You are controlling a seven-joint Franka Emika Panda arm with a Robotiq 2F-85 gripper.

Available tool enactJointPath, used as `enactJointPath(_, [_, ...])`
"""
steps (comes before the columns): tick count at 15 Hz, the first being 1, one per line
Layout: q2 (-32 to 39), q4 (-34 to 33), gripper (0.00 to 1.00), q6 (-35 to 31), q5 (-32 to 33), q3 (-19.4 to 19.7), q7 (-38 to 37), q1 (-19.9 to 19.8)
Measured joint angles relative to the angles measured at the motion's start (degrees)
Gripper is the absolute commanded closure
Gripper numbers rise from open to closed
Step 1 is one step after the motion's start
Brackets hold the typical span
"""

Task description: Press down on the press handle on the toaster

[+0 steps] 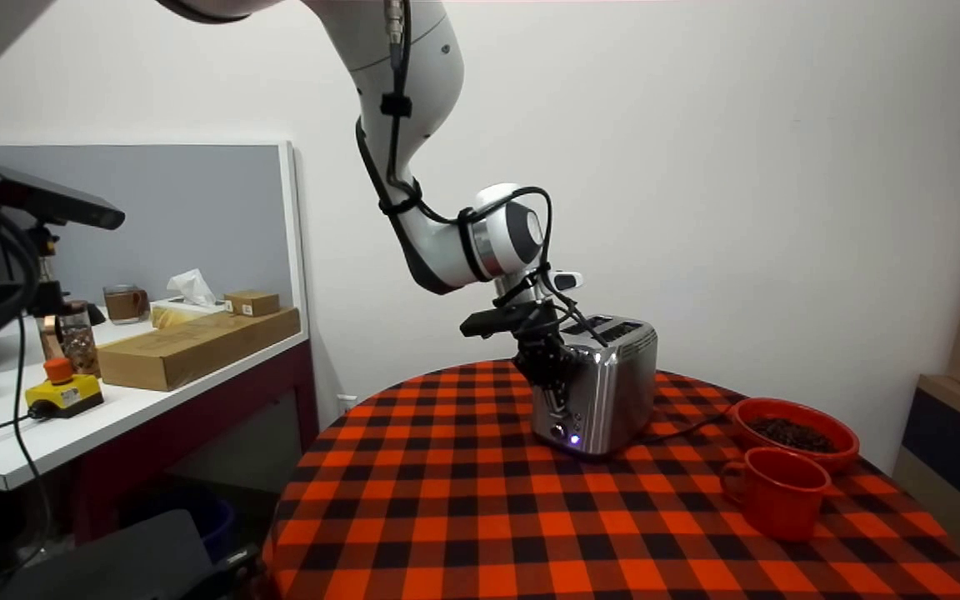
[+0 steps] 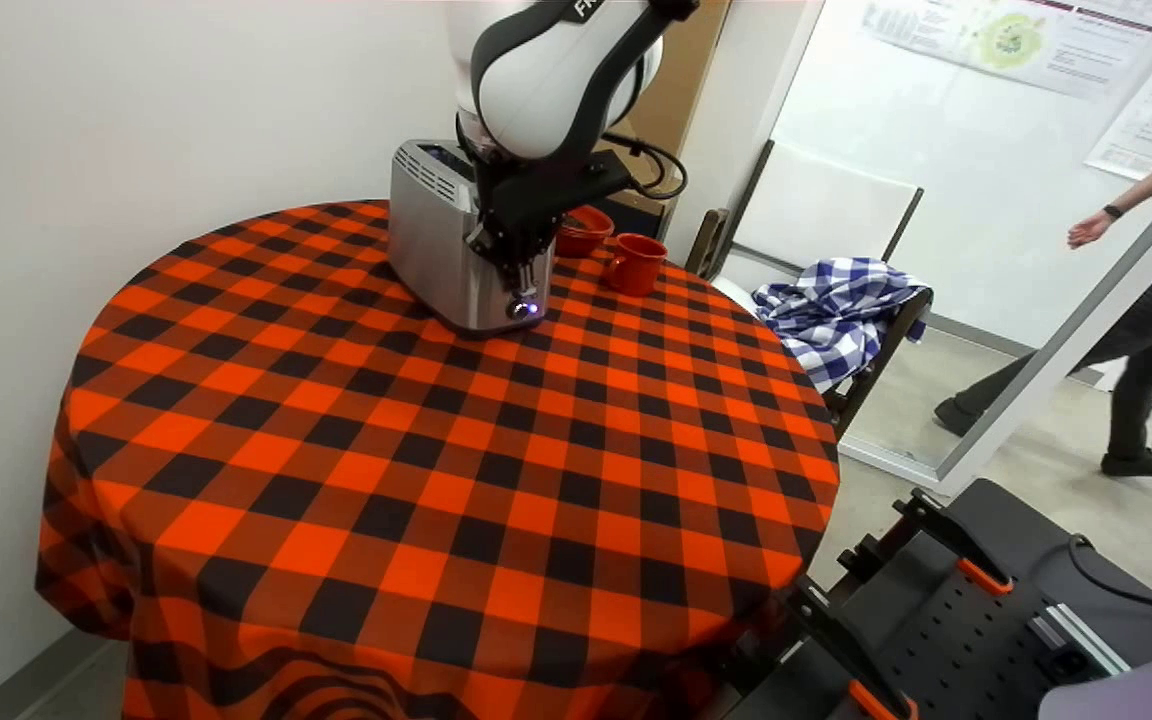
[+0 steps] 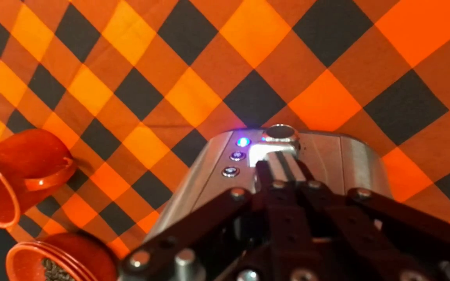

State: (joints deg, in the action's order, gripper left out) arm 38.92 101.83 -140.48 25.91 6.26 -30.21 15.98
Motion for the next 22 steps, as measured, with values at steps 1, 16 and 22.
enactJointPath(1, [0.27, -0.62, 0.73, 0.99, -0.03, 0.0, 0.02, 0.14])
enactJointPath(16, [-18.23, 12.3, 0.0, 15.89, -17.45, -5.53, 31.08, -13.98])
enactJointPath(22, [-34.81, 30.09, 0.0, 19.74, -24.32, -6.35, 36.1, -16.56])
